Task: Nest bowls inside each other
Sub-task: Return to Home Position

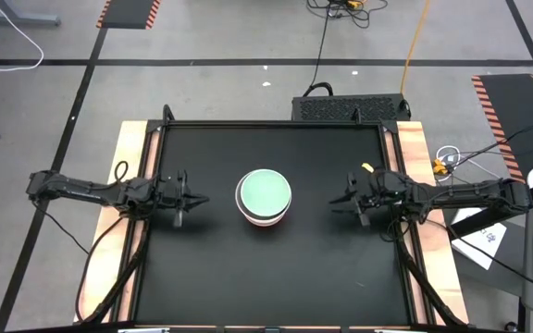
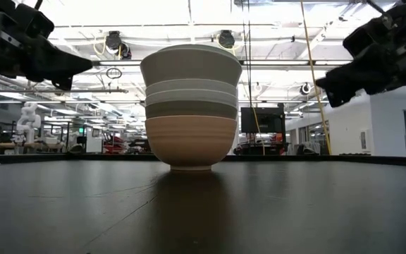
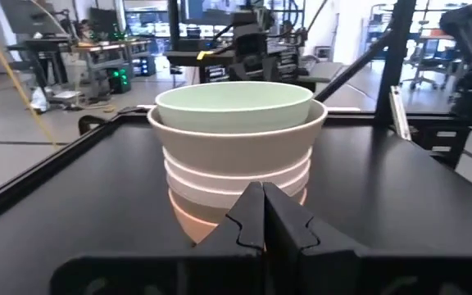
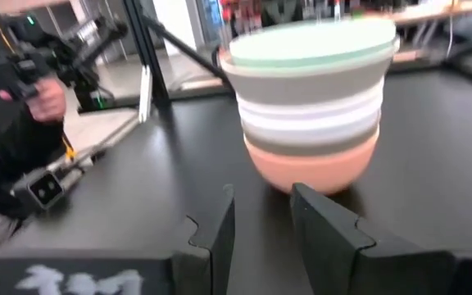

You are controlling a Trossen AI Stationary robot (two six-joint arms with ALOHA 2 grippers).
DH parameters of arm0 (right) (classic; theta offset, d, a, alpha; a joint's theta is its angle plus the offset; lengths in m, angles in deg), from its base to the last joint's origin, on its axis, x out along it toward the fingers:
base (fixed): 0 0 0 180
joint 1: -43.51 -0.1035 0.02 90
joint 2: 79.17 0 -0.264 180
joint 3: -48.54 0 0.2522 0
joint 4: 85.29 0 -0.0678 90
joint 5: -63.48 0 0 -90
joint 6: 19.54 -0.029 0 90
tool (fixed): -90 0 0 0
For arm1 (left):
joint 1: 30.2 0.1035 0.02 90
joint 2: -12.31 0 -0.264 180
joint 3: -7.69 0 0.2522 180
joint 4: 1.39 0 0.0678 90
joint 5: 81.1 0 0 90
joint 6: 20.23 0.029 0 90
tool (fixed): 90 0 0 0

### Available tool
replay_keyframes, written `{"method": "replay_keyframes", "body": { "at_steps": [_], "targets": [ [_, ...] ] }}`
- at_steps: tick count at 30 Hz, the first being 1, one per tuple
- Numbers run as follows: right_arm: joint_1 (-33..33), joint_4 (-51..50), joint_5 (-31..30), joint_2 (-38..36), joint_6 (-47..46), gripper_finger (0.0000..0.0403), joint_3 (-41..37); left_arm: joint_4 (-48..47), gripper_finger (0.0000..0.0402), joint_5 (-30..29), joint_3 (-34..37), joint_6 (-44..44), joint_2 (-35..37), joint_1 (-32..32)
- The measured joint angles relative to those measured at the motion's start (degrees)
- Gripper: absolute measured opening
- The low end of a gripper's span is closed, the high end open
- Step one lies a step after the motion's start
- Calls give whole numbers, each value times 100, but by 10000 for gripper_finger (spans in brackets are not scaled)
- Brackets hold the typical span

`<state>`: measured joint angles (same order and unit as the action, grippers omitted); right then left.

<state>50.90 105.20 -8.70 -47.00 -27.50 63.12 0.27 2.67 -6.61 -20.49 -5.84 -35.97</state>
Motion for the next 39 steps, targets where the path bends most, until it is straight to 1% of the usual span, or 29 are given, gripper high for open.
{"method": "replay_keyframes", "body": {
  "at_steps": [4,7,9,12,15,17,20,22,25,30,39],
  "targets": [
    [-2,448,18,-3,1,114,0,-2,0,-23,0,149,0,-5],
    [-36,573,56,-3,-65,114,0,-86,0,-23,-2,167,-2,-5],
    [-172,600,174,-3,-9,110,0,-155,0,-3,-2,167,-2,-5],
    [-438,645,13,-1,152,81,0,-307,0,0,-2,166,-2,-5],
    [-646,740,-366,-2,436,26,1,-342,0,-5,-2,218,-2,-5],
    [-710,745,-433,-61,626,8,1,-320,0,-5,-5,301,-2,-5],
    [-714,730,-434,-300,639,5,1,-382,0,-5,-28,383,61,-5],
    [-689,537,-465,-510,755,2,0,-401,0,6,-33,383,128,-5],
    [-560,69,-753,-905,806,1,2,-591,1,30,-33,412,257,-5],
    [-357,-603,-730,-1598,824,0,2,-938,1,21,-33,418,472,-5],
    [-312,-1571,-770,-2799,759,0,2,-1079,1,19,-33,449,714,-5]
  ]
}}
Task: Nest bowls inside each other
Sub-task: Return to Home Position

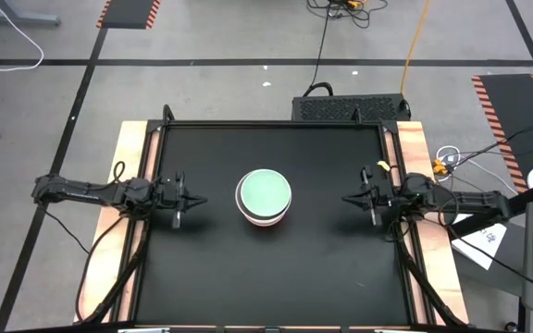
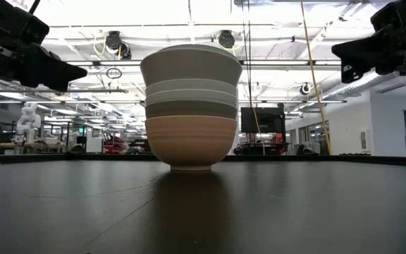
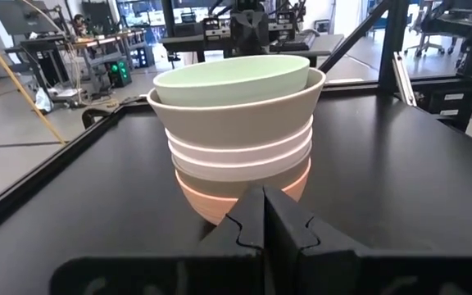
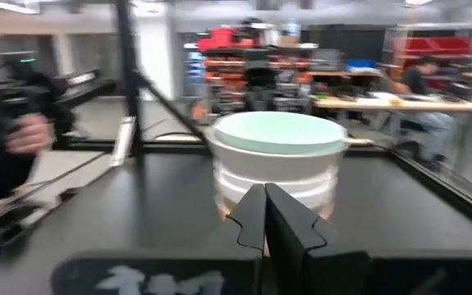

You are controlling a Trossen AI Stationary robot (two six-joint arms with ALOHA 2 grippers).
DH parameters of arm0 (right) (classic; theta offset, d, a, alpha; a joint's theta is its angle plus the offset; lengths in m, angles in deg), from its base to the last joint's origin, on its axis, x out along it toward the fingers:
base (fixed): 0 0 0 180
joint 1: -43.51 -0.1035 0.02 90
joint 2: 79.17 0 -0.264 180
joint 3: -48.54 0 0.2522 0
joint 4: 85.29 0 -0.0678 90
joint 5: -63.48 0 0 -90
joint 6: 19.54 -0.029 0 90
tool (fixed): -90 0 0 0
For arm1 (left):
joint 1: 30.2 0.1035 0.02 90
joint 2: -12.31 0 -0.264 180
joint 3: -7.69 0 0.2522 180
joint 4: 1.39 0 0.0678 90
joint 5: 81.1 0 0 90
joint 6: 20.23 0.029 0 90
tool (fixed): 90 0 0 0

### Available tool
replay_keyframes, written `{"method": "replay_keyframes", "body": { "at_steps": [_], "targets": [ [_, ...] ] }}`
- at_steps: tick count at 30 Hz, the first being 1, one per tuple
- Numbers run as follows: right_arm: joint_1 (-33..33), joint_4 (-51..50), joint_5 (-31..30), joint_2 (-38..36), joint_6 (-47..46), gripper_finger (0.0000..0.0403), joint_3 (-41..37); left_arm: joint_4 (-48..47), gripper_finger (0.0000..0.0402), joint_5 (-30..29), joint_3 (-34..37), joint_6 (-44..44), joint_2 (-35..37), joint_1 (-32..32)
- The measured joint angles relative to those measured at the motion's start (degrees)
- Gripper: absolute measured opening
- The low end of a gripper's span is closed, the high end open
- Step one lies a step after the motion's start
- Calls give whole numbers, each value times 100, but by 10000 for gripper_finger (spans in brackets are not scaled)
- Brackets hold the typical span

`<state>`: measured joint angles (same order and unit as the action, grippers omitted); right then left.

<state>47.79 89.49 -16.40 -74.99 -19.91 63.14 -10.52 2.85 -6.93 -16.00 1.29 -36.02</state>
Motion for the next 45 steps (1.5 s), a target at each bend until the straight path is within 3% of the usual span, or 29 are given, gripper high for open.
{"method": "replay_keyframes", "body": {
  "at_steps": [4,45],
  "targets": [
    [107,-530,-283,-420,-104,0,0,-110,1,0,0,-17,27,0],
    [200,-543,-231,-389,-768,0,-1,-359,10,2,-9,-299,-19,2]
  ]
}}
